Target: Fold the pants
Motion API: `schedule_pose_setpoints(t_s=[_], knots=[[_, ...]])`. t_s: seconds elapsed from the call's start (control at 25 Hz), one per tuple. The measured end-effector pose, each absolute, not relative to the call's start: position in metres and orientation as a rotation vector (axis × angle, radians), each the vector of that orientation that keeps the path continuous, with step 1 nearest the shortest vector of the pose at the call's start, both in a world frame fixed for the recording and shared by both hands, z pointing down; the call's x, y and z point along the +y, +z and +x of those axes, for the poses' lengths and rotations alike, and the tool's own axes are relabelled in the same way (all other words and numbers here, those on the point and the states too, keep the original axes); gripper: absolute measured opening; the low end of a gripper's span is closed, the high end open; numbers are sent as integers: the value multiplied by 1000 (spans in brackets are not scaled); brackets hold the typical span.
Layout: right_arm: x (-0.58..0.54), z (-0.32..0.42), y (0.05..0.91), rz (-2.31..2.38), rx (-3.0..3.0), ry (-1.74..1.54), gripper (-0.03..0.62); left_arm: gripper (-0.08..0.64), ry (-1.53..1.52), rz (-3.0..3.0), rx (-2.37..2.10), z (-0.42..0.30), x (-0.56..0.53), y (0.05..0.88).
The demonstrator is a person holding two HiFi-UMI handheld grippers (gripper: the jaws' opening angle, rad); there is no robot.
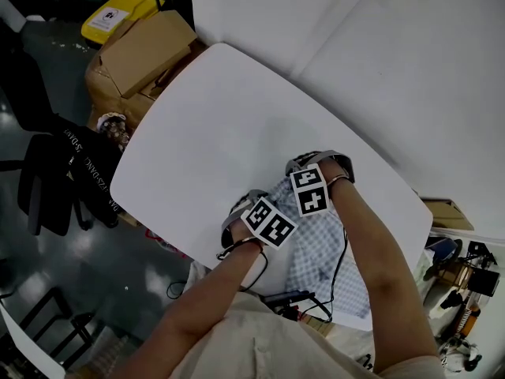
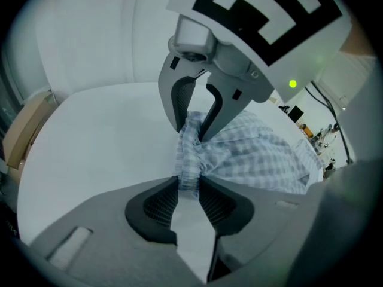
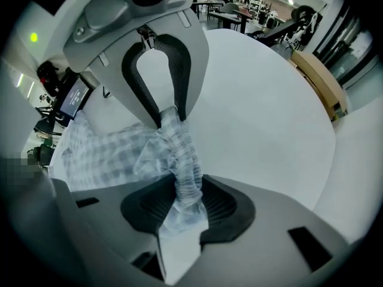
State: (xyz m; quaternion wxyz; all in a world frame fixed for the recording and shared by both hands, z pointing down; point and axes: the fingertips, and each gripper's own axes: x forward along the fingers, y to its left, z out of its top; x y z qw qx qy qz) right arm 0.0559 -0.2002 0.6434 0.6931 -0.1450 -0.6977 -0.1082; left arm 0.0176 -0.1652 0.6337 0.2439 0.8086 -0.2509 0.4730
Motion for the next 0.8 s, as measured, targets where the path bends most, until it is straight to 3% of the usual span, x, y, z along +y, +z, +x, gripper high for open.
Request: schedule_pose_setpoints(t_s=[0.24,0.8], knots=[[-199,57,635,-312,-1582,-200,87,94,1206,2200,-634,19,-161,625],[-191,1,572,-282,-1627,-179,77,91,1113,2223,-575,-31,-147,559]])
